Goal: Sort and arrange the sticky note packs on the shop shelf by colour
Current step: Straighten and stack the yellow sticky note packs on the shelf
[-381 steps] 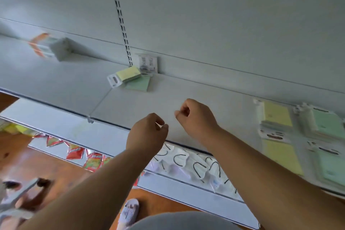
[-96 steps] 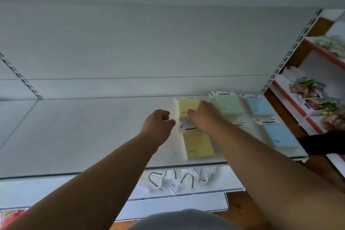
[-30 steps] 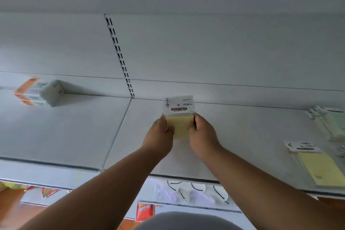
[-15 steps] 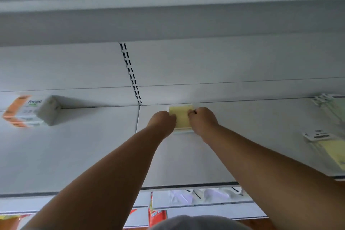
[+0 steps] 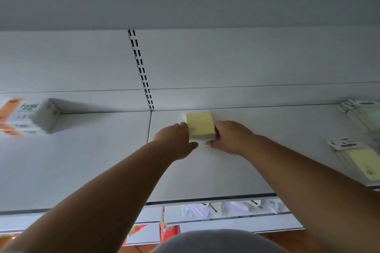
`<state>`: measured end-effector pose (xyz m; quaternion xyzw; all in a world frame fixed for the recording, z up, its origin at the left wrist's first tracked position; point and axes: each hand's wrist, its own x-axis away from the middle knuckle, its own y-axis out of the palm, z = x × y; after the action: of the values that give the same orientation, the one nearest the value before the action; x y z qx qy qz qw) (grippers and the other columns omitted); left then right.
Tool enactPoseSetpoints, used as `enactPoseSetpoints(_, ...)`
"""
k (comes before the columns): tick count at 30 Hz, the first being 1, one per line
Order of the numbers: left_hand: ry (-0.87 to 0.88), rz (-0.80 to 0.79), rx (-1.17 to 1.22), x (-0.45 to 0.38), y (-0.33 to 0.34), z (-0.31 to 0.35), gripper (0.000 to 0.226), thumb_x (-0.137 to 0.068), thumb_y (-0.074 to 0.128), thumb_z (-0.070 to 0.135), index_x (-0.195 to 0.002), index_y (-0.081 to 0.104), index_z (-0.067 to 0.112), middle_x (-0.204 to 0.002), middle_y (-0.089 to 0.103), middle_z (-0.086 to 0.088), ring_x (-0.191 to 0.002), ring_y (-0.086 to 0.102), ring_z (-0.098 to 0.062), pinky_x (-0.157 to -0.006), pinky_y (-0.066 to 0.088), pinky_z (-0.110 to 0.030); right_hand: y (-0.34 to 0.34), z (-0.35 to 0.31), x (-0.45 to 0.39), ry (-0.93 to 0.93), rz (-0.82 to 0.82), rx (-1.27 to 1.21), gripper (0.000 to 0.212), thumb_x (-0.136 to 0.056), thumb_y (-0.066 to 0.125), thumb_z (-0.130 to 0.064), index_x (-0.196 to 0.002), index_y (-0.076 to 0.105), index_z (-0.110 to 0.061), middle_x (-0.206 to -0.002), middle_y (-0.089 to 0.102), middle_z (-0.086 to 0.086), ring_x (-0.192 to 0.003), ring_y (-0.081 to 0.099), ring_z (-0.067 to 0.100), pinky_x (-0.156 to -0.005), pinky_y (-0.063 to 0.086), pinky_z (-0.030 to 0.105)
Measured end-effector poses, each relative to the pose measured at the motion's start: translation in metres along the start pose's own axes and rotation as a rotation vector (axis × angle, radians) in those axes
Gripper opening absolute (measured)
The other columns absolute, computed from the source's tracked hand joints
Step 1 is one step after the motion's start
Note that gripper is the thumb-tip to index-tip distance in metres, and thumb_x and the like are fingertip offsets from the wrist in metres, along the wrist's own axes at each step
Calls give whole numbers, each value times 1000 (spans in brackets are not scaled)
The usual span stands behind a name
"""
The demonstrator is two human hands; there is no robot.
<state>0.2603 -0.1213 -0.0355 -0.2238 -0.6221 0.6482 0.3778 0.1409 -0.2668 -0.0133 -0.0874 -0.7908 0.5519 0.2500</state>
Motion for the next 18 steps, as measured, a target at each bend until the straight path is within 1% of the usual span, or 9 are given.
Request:
enactPoseSetpoints(1,-6,1,-14,-3,0,1,52,-87,54,56,-115,49,13,-109,62,-5,-98,61,-28,-74,48,-35,-1,-1,-2,-24,1,-10,32,-83,68,-48,-93,52,-22,-102,65,5,-79,51,18,-66,38,29)
enactPoseSetpoints(3,-9,-13,-12,-7,1,-1,44,-90,53,52,-110,51,13,-107,62,-6,-96,60,-27,-71,45,-34,-2,-2,-6,-58,16,-28,26,-84,68,-43,-88,51,-23,-100,66,5,-77,50,19,-66,36,28)
enactPoseSetpoints(6,3,-47,11,-11,2,-4,40,-92,53,50,-108,52,13,-105,62,-7,-95,58,-28,-73,46,-35,-4,-1,-10,-69,4,-4,29,-84,69,-42,-81,47,-23,-90,60,1,-77,49,19,-64,34,27)
enactPoseSetpoints(9,21,-51,9,-15,1,-4,39,-92,54,48,-107,53,12,-105,62,-8,-94,58,-29,-74,47,-35,-3,2,-13,-61,1,-32,29,-84,70,-41,-81,49,-20,-85,58,2,-77,52,21,-64,35,27)
enactPoseSetpoints(12,28,-43,18,-19,1,-3,38,-92,54,47,-108,53,12,-106,62,-9,-95,59,-29,-73,46,-35,-1,4,-15,-66,34,-79,23,-84,70,-38,-87,57,-19,-95,66,8,-81,56,23,-67,36,27)
enactPoseSetpoints(15,28,-45,19,-21,1,-3,38,-91,55,47,-106,53,12,-106,62,-8,-95,59,-29,-72,46,-34,2,5,-18,-56,65,-94,30,-84,70,-38,-99,64,-13,-100,67,9,-91,61,27,-68,37,27)
enactPoseSetpoints(18,31,-42,26,-19,3,-3,36,-91,56,46,-104,54,13,-104,63,-8,-93,59,-30,-72,47,-34,5,6,-18,-49,63,-95,32,-83,69,-39,-102,65,-13,-101,68,9,-92,62,27,-68,40,28)
